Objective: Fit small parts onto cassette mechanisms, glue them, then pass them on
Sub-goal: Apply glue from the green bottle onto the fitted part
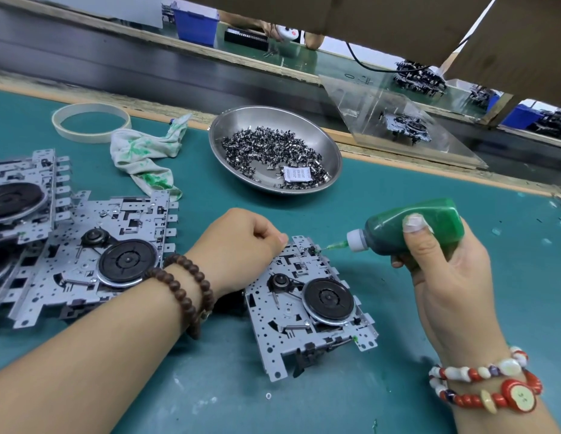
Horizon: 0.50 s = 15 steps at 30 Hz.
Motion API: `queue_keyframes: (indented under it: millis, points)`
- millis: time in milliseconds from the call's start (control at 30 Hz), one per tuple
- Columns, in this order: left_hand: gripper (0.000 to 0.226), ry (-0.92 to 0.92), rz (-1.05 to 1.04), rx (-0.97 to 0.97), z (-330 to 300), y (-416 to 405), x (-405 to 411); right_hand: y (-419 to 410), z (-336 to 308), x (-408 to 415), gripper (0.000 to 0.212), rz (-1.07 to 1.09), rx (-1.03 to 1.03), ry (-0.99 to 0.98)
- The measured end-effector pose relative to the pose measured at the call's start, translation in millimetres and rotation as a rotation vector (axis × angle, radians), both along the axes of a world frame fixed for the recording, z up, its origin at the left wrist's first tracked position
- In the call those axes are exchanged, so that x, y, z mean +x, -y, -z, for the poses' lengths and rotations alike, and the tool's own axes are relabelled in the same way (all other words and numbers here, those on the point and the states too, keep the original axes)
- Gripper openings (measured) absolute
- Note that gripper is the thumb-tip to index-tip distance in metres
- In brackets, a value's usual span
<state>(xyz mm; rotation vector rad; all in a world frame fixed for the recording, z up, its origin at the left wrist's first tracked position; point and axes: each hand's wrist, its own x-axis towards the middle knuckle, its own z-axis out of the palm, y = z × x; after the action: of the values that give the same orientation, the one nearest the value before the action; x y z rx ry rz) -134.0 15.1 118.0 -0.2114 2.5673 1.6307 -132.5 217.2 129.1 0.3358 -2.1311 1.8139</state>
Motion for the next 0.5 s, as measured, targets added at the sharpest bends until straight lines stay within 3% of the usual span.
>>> queue_keyframes:
  millis: [267,500]
  points:
    - [0.023,0.007,0.006,0.014,-0.3,0.2,0.8,-0.2,-0.2,0.0,0.062,-0.007,-0.011,0.004]
    - [0.023,0.013,0.007,0.017,-0.4,0.2,0.4,2.1,-0.2,0.6,0.055,-0.018,-0.019,0.015]
